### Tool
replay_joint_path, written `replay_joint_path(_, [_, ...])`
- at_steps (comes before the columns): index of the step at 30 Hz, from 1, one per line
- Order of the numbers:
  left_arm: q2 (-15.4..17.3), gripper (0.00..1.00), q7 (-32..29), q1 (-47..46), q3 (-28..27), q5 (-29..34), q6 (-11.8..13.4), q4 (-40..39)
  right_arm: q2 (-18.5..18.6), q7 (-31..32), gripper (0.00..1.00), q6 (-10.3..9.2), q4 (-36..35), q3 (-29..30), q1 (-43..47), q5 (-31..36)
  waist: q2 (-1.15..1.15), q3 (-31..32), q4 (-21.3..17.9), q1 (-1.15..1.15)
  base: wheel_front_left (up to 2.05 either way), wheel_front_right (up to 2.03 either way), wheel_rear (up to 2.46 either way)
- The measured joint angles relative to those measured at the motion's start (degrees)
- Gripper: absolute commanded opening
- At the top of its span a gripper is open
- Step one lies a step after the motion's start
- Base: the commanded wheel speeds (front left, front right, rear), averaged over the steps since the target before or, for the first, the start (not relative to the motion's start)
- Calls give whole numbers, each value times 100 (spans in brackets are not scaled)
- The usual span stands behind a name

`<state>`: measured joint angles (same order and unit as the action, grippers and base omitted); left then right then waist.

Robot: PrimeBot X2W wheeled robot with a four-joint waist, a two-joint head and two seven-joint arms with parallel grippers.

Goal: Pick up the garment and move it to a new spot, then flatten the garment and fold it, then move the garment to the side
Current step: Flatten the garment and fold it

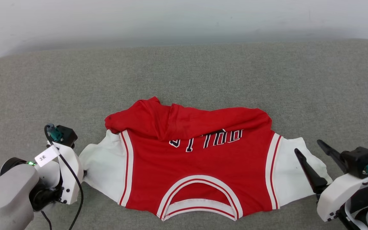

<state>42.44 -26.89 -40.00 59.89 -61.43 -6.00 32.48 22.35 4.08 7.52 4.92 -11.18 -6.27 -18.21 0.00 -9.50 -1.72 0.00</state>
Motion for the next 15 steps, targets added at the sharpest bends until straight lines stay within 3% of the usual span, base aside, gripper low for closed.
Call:
replay_joint_path(8, [269,0,1022,221,-326,69,155,-626,705,463,100,1,-265,127,-113,-143,0,257,97,0,0,0,0])
replay_joint_path(15, [601,0,1227,477,-471,23,541,-1691,1744,1930,100,0,-631,-319,-273,-1051,0,387,240,0,0,0,0])
